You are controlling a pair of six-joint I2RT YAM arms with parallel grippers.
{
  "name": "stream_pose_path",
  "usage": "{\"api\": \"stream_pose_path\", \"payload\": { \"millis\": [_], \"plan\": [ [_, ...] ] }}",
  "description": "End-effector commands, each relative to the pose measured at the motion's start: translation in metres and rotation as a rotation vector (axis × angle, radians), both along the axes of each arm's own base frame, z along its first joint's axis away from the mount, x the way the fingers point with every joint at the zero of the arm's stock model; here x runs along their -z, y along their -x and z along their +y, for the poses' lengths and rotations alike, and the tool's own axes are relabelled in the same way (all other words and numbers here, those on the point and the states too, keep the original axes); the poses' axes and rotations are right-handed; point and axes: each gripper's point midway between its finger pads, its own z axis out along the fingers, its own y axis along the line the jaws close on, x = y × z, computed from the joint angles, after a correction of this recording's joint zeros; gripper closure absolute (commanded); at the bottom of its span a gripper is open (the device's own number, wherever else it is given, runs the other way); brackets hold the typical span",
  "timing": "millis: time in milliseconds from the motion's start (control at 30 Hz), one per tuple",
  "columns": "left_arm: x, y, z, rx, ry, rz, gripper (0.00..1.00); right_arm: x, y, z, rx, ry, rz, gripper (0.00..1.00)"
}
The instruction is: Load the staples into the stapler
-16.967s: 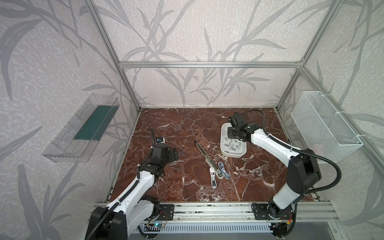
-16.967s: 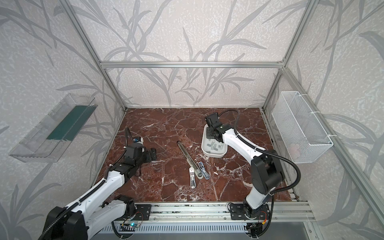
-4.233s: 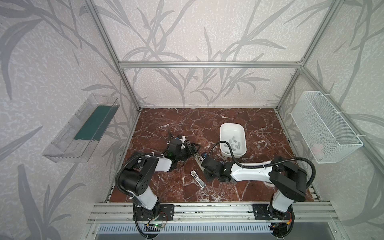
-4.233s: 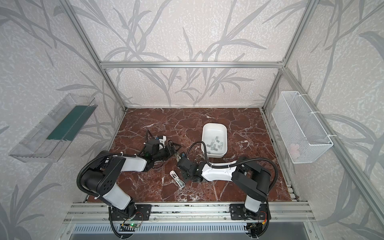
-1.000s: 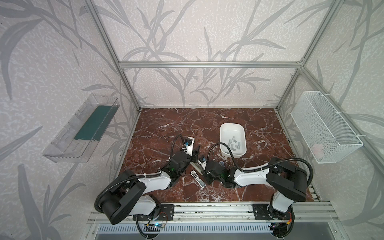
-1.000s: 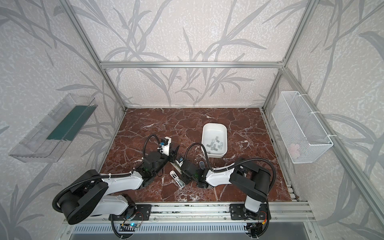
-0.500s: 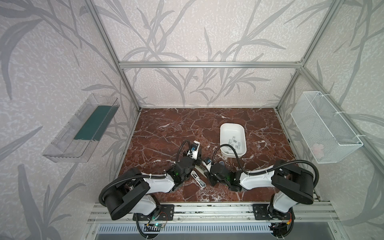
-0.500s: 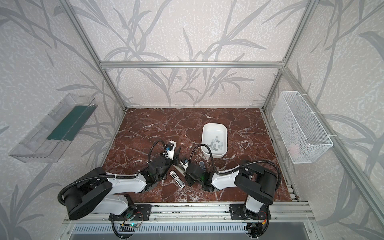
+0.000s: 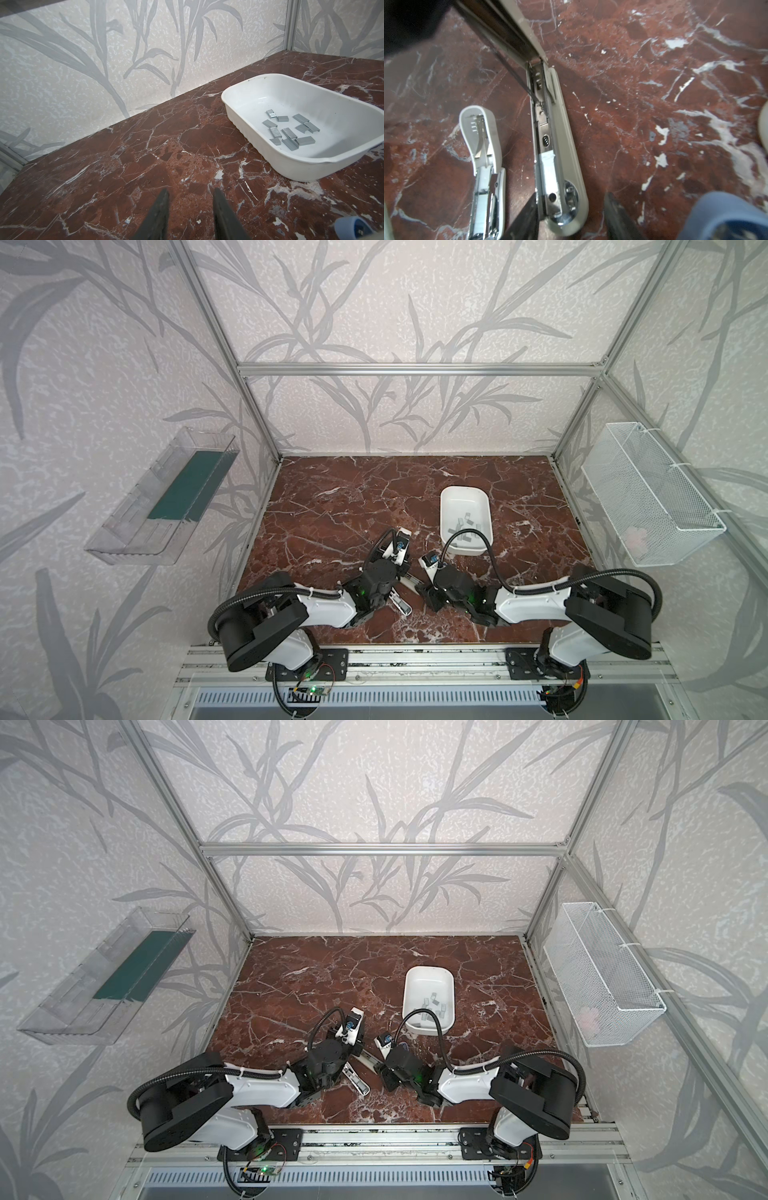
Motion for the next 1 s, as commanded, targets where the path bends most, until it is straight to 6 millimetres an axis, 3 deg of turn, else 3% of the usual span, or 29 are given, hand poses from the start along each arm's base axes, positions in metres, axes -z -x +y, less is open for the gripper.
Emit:
{"api": "stream_pose_path", "payload": {
  "millis": [0, 233, 333, 633, 967],
  "plan": [
    [0.051, 0.009, 0.004, 0.005, -0.141, 0.125, 0.70, -0.012, 0.000, -0.005, 0.033, -0.055, 0.029, 0.48],
    [0.053, 0.010, -0.007, 0.012, -0.201, 0.120, 0.70, -0.024, 0.010, -0.005, 0.049, -0.138, 0.103, 0.48],
    [0.055, 0.011, -0.012, 0.012, -0.226, 0.111, 0.70, -0.023, 0.015, -0.009, 0.082, -0.152, 0.157, 0.55],
    [0.070, 0.022, -0.029, 0.047, -0.313, 0.092, 0.69, -0.004, 0.025, -0.025, 0.059, -0.072, 0.144, 0.57],
    [0.088, 0.027, -0.042, 0.054, -0.385, 0.082, 0.68, 0.014, 0.025, -0.024, 0.062, -0.048, 0.161, 0.60]
  ]
}}
